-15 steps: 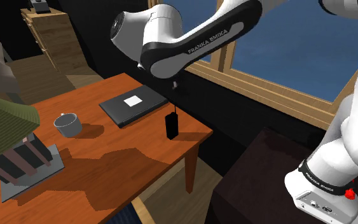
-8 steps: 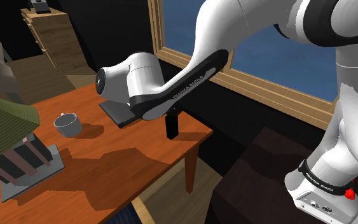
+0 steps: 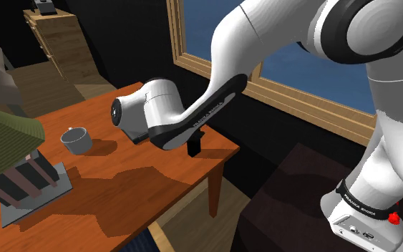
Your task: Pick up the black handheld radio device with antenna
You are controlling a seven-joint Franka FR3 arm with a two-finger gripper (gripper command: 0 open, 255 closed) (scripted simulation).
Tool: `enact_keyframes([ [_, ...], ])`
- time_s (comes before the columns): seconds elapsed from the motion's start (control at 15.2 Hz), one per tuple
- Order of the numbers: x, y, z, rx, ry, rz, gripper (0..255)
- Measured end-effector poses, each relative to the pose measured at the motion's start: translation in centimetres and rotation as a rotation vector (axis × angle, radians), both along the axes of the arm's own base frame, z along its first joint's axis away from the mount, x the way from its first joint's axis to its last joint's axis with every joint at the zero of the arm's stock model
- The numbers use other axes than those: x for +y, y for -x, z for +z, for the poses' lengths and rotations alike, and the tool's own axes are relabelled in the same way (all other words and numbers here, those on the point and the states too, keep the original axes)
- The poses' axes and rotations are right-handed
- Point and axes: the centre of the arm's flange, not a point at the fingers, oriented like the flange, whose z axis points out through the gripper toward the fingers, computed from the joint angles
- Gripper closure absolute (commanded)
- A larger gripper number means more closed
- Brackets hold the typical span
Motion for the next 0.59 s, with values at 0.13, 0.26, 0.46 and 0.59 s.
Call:
enact_keyframes([
  [0.13,0.04,0.02,-0.30,0.000,0.000,0.000,255],
  [0.26,0.04,0.03,-0.33,-0.001,0.000,0.000,255],
  [0.46,0.03,0.03,-0.32,-0.001,0.000,0.000,255],
  [0.59,0.01,0.05,-0.32,-0.001,0.000,0.000,255],
])
